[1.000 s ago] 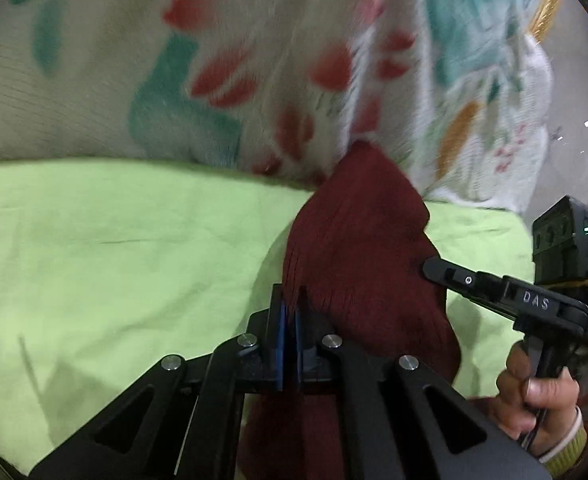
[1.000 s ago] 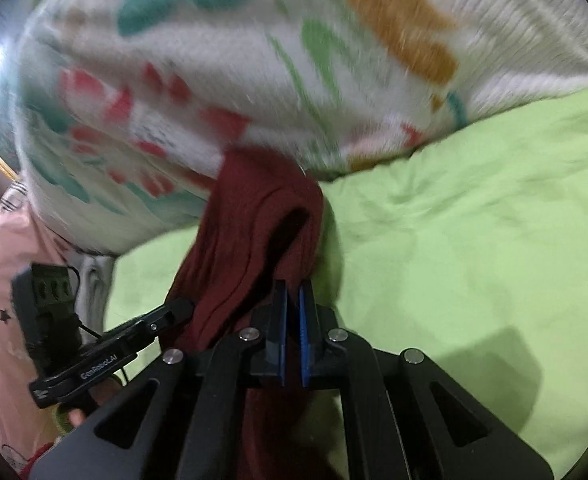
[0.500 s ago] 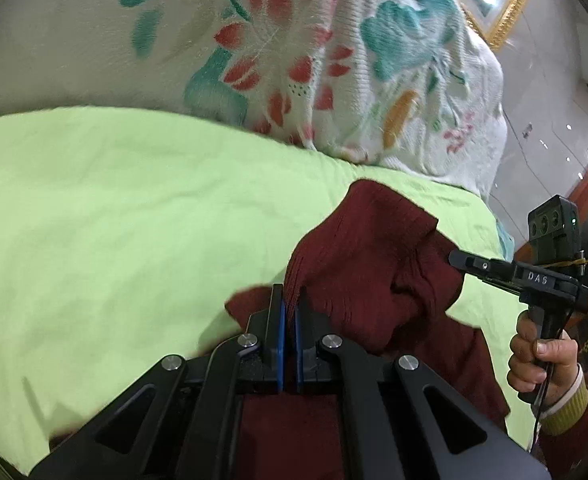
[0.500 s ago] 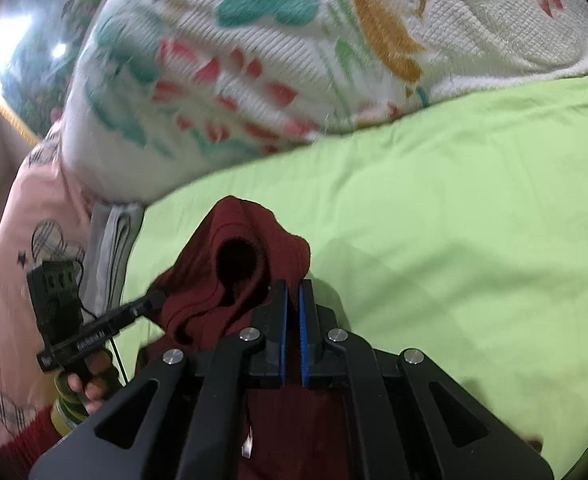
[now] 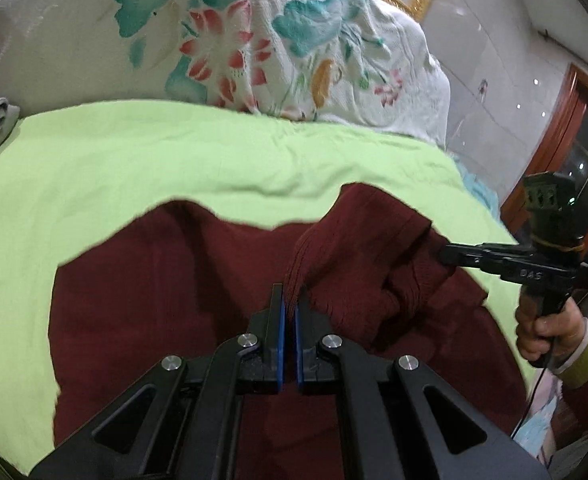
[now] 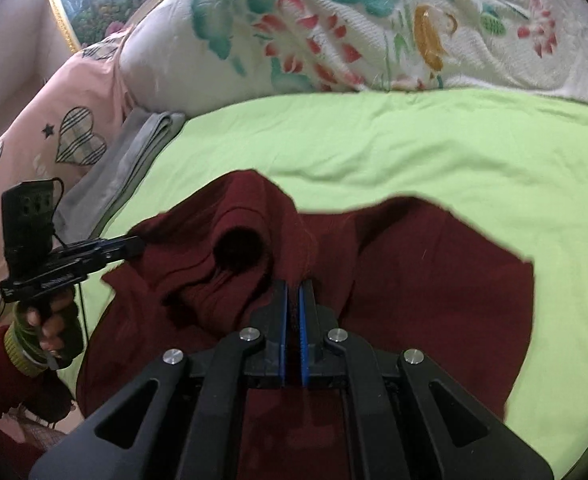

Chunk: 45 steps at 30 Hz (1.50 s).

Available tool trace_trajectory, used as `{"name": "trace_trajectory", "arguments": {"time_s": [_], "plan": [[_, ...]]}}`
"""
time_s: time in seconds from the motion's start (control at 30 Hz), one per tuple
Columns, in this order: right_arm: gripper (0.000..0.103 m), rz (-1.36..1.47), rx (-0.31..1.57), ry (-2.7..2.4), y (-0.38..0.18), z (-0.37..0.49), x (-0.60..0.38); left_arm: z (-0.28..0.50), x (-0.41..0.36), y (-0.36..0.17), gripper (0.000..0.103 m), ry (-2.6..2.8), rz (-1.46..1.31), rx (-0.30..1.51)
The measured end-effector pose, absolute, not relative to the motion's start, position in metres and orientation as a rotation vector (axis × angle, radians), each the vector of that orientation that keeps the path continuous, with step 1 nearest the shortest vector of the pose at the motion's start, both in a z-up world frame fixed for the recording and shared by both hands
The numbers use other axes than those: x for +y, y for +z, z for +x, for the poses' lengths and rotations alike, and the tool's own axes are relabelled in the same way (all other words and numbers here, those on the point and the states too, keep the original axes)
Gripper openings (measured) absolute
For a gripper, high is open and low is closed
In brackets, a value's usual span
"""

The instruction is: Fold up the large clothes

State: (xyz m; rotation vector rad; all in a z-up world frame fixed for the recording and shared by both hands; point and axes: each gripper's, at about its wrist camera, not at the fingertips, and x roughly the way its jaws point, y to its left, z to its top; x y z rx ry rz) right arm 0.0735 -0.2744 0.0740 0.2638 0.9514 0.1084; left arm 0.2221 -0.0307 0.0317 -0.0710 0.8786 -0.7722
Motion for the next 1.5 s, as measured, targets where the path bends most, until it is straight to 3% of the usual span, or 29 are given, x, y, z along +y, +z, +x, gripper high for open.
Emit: {"name": "trace_trajectory", "arguments": {"time_s": [0.23, 0.37, 0.5, 0.57, 0.6, 0.67, 0.87, 0.97, 1.17, 1.23, 1.27, 1.33, 1.37, 1.4, 1.5], "plan": [[0.010, 0.203, 1.043, 0.071, 0.054, 0.055, -0.259, 0.202, -0.026, 0.004, 0.004, -0.741, 0.016, 0.942], [0.015, 0.291, 0.995, 0.099, 0.074, 0.045, -0.269, 0.194, -0.005, 0.020, 0.010, -0.758, -0.037, 0.931], [0.042, 0.394, 0.907, 0.127, 0.094, 0.045, -0.280, 0.198, 0.000, 0.038, 0.026, -0.797, -0.180, 0.952], [0.049, 0.433, 0.878, 0.135, 0.099, 0.058, -0.284, 0.200, -0.003, 0.037, 0.027, -0.840, -0.268, 0.983], [0.060, 0.451, 0.869, 0.143, 0.099, 0.073, -0.286, 0.202, -0.007, 0.037, 0.027, -0.849, -0.293, 0.994], [0.070, 0.499, 0.905, 0.150, 0.091, 0.101, -0.287, 0.202, -0.011, 0.030, 0.027, -0.846, -0.335, 1.025], [0.066, 0.428, 1.043, 0.187, 0.059, 0.160, -0.262, 0.203, -0.009, 0.009, 0.027, -0.807, -0.438, 1.118], [0.004, 0.373, 1.079, 0.179, 0.052, 0.160, -0.250, 0.204, -0.003, 0.000, 0.027, -0.787, -0.457, 1.137], [0.004, 0.331, 0.963, 0.287, 0.077, 0.102, -0.233, 0.208, 0.012, -0.006, 0.027, -0.770, -0.520, 1.143], [0.005, 0.325, 0.932, 0.354, 0.083, 0.073, -0.224, 0.208, 0.017, -0.006, 0.033, -0.762, -0.524, 1.139], [0.007, 0.330, 0.936, 0.394, 0.081, 0.058, -0.218, 0.208, 0.019, -0.006, 0.036, -0.760, -0.526, 1.139], [0.026, 0.342, 0.996, 0.451, 0.068, 0.031, -0.207, 0.208, 0.023, -0.009, 0.047, -0.758, -0.544, 1.144], [0.049, 0.339, 1.045, 0.466, 0.059, 0.018, -0.201, 0.209, 0.025, -0.010, 0.048, -0.759, -0.552, 1.150], [0.062, 0.326, 1.076, 0.467, 0.052, 0.007, -0.197, 0.209, 0.026, -0.012, 0.051, -0.759, -0.558, 1.157], [0.063, 0.336, 1.096, 0.454, 0.047, -0.014, -0.198, 0.210, 0.028, -0.017, 0.053, -0.754, -0.575, 1.178]]}}
